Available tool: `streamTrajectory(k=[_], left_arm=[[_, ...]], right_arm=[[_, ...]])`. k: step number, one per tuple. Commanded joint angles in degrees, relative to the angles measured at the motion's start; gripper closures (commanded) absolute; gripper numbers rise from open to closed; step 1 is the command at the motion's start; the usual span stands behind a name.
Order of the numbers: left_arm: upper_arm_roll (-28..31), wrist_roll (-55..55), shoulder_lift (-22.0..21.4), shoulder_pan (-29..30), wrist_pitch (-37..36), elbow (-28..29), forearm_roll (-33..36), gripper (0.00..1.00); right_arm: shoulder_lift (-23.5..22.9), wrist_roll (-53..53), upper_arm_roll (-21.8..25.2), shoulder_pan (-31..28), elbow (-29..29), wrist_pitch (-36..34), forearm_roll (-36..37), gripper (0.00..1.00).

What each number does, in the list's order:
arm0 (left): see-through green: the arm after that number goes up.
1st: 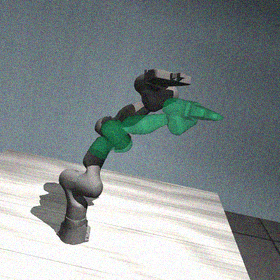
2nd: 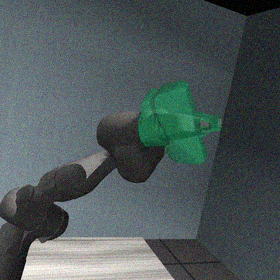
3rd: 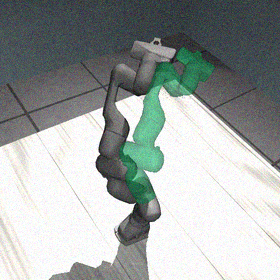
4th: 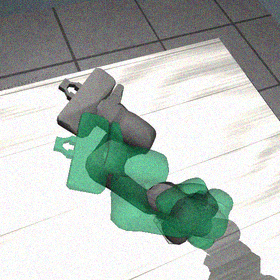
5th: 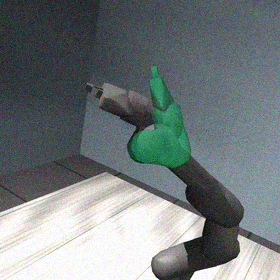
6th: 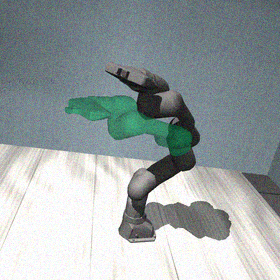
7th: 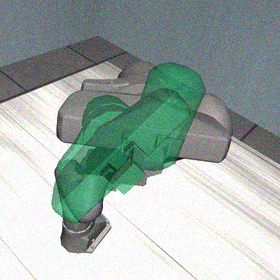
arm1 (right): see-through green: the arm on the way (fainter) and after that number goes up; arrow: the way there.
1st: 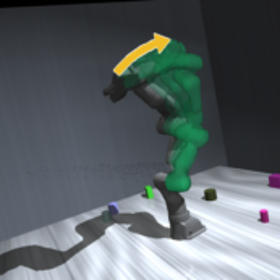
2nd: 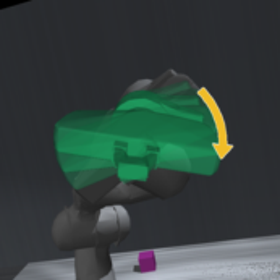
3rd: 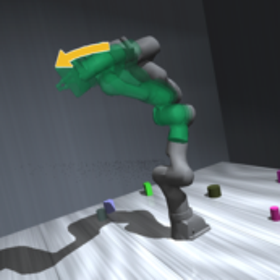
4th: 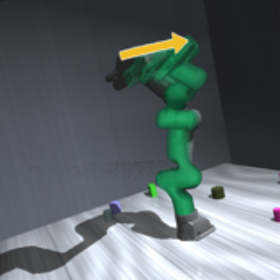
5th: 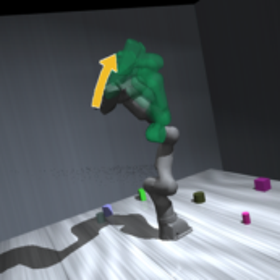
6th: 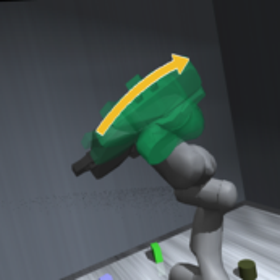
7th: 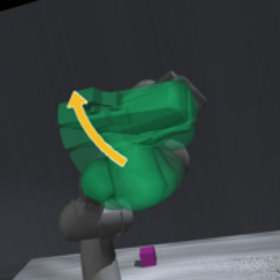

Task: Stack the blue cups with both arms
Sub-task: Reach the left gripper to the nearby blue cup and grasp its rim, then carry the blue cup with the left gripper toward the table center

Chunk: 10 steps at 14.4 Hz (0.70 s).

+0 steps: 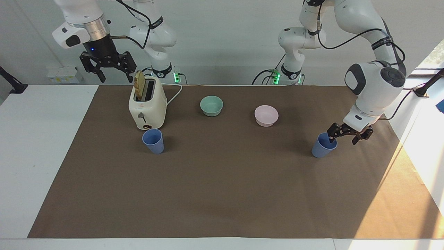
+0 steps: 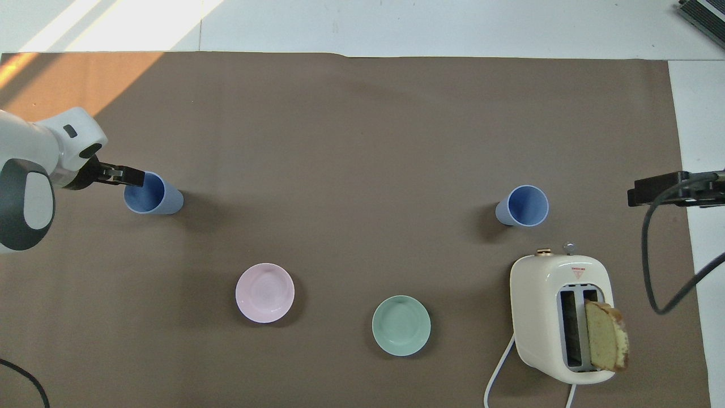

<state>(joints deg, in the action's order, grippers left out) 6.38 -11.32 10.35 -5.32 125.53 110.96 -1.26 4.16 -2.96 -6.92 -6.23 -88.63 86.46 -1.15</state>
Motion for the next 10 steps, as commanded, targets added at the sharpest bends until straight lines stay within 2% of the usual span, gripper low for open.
streamTrajectory(k=[1,2,3,4,6,10], left_arm=[[0.0,0.2,-1.0,-0.3,5.9,4.0,0.3,0.14],[0.0,0.2,-1.0,-0.2,6.6,4.4,0.3,0.22],[0.0,0.4,-1.1,-0.2,6.6,4.5,0.1,0.42],[0.0,0.7,-1.3,-0.2,6.0,5.0,-0.4,0.75],[0.0,0.5,-1.3,-0.4,5.7,4.8,-0.7,1.0],[0.0,0.9,-1.2,-1.8,3.3,2.0,-0.6,1.0]], right_arm=[[1.6,-0.5,0.0,-0.5,-1.9,0.9,-1.2,0.0],[1.6,-0.5,0.0,-0.5,-1.9,0.9,-1.2,0.0],[1.6,-0.5,0.0,-0.5,-1.9,0.9,-1.2,0.0],[1.6,-0.5,0.0,-0.5,-1.9,0.8,-1.2,0.0],[1.6,-0.5,0.0,-0.5,-1.9,0.9,-1.2,0.0],[1.6,-0.5,0.0,-0.5,-1.9,0.8,-1.2,0.0]])
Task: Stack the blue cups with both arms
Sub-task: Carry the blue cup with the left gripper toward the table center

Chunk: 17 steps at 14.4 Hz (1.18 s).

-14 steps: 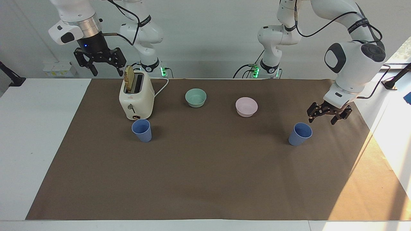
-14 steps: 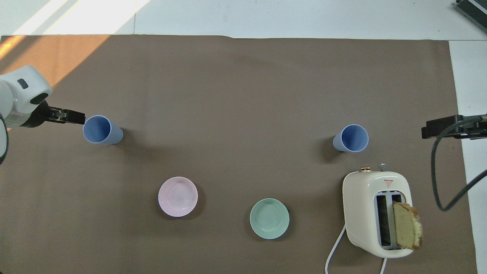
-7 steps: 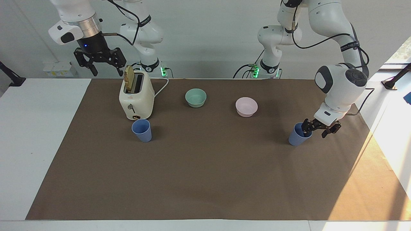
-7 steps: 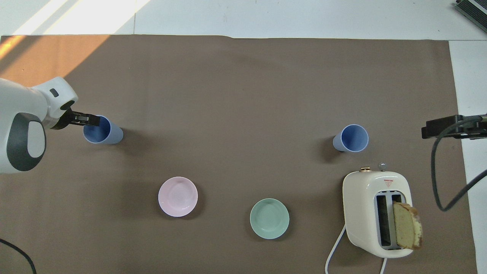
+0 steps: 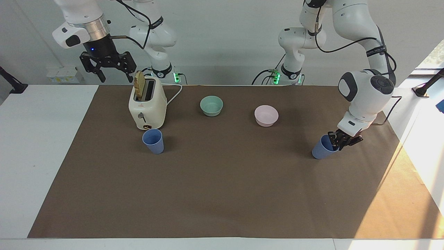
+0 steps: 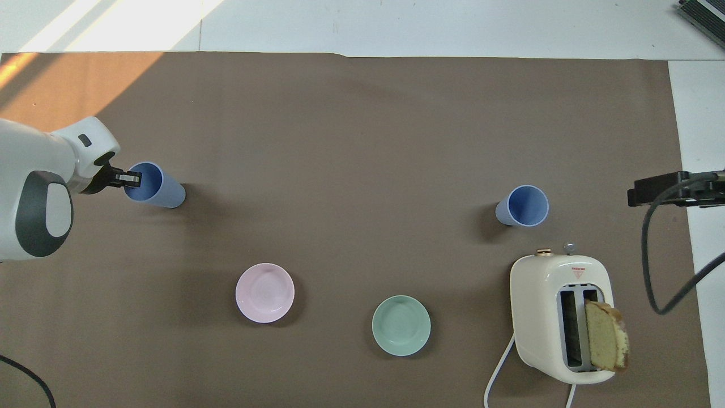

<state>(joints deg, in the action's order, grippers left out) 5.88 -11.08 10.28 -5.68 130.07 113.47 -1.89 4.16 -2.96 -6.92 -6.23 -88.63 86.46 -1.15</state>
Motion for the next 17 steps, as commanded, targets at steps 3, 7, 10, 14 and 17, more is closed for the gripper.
streamTrajectory(k=[3,7,10,14,17], left_arm=[[0.4,0.9,-1.0,-4.6,-3.9,-5.0,0.1,1.0],[0.3,10.2,-0.5,-12.5,-2.7,-5.3,0.0,1.0],[0.3,18.3,0.9,-19.5,-0.5,-5.2,0.0,1.0],[0.1,26.8,2.6,-28.5,3.4,-4.5,-1.1,1.0],[-0.8,27.0,2.6,-31.5,3.5,-3.4,-7.7,1.0]], right_arm=[[1.6,-0.5,0.0,-0.5,-1.9,0.9,-1.2,0.0],[1.6,-0.5,0.0,-0.5,-1.9,0.5,-1.2,0.0],[1.6,-0.5,0.1,-0.5,-1.9,0.5,-1.2,0.0],[1.6,-0.6,0.1,-0.9,-1.9,0.5,-1.2,0.0],[1.8,-0.6,0.4,-1.1,-2.2,0.4,-1.3,0.0]])
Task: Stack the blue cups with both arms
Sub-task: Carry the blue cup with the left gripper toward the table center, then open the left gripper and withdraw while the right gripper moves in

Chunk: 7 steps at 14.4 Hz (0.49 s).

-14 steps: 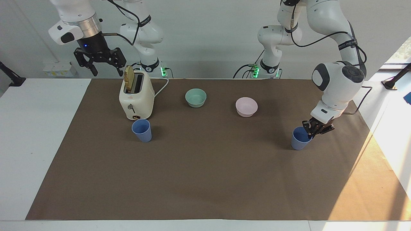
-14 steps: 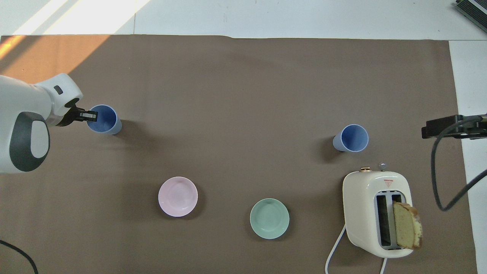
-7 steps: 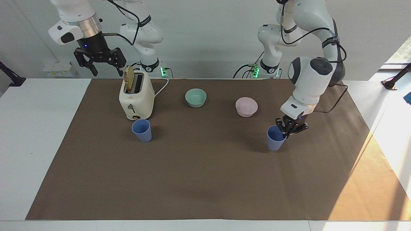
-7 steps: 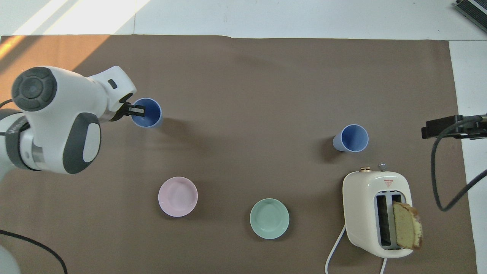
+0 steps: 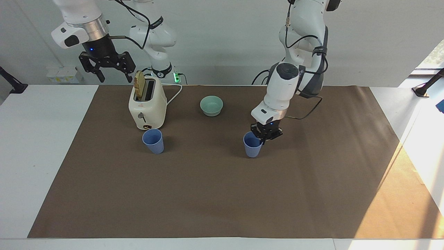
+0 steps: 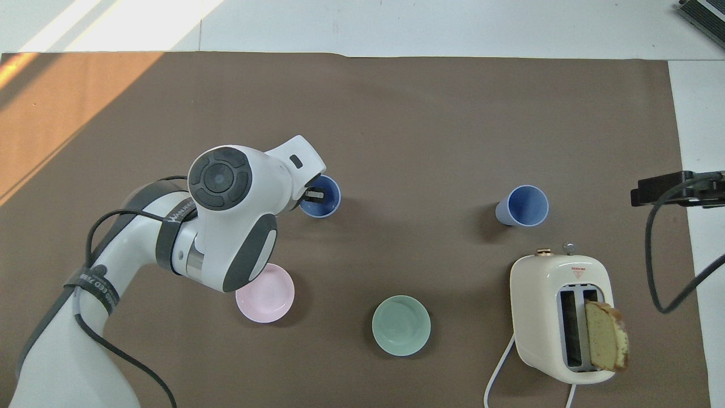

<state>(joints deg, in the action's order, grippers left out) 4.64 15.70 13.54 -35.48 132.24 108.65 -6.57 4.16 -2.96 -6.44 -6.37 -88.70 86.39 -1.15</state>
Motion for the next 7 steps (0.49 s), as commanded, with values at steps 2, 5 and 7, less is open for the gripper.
streamTrajectory(k=[2,5,7], left_arm=[[0.4,0.2,-0.7,-2.2,1.4,1.3,-3.3,0.96],[0.5,0.1,-0.5,-1.4,0.7,0.6,-3.3,0.0],[1.1,-0.6,-2.2,-0.8,-1.7,0.6,-3.3,0.0]], right_arm=[[1.8,-0.8,0.0,-0.8,-2.3,0.5,-1.2,0.0],[1.9,-1.0,0.1,-1.0,-2.7,1.1,-1.1,0.0],[1.9,-1.1,0.1,-1.6,-3.9,1.5,-1.1,0.0]])
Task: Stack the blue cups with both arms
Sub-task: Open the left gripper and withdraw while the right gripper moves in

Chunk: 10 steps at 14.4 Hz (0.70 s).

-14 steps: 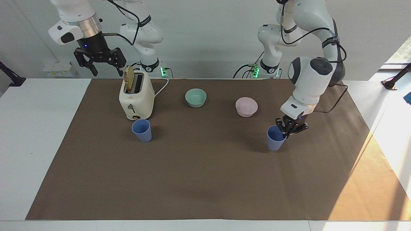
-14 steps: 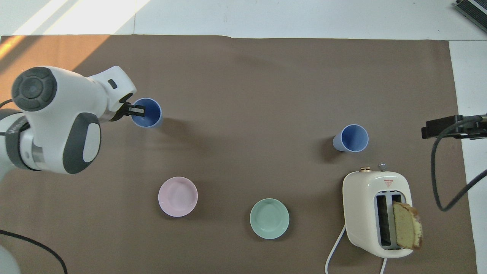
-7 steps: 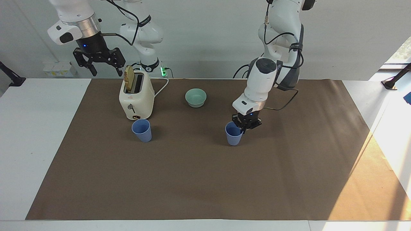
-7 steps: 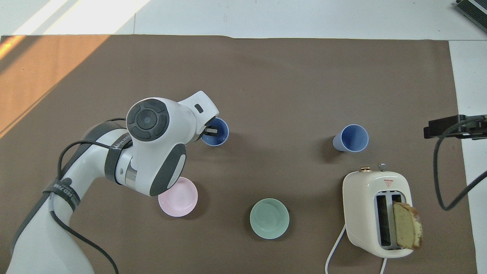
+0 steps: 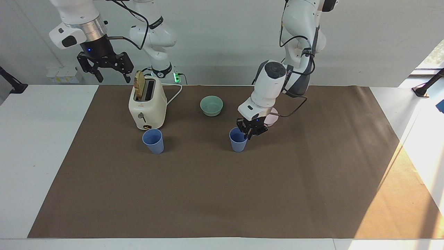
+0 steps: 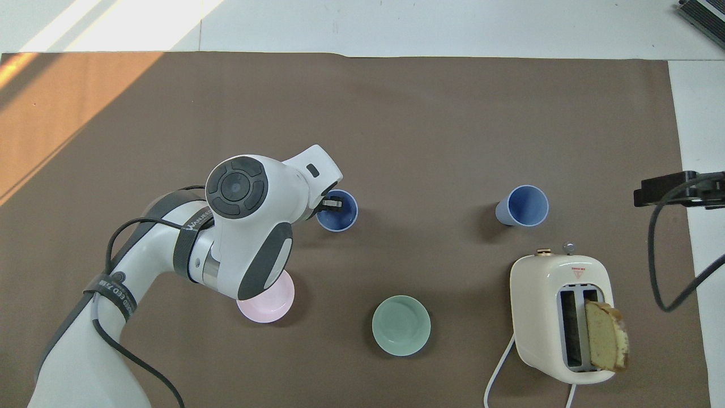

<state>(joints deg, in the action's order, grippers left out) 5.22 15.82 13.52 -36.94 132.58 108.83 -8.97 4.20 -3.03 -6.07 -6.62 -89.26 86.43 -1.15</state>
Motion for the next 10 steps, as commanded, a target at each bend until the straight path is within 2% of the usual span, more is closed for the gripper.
streamTrajectory(k=[1,6,8,10], left_arm=[[1.1,-1.0,-3.5,0.8,-3.6,0.2,-0.8,0.0],[1.5,-4.5,-11.8,8.3,-12.1,-0.4,-0.2,0.0],[1.9,-8.5,-12.7,11.3,-16.8,-1.9,0.1,0.0],[1.9,-11.8,-12.7,14.8,-21.1,-5.2,3.8,0.0]], right_arm=[[1.8,-0.9,-0.3,-1.4,-4.0,2.7,-1.0,0.0],[0.5,-0.9,-0.3,-1.1,-10.5,9.6,-0.4,0.0],[-1.4,-0.8,-0.3,-1.1,-13.5,11.3,-0.3,0.0],[-2.8,-0.8,-0.3,-1.1,-17.2,16.0,-0.3,0.0]])
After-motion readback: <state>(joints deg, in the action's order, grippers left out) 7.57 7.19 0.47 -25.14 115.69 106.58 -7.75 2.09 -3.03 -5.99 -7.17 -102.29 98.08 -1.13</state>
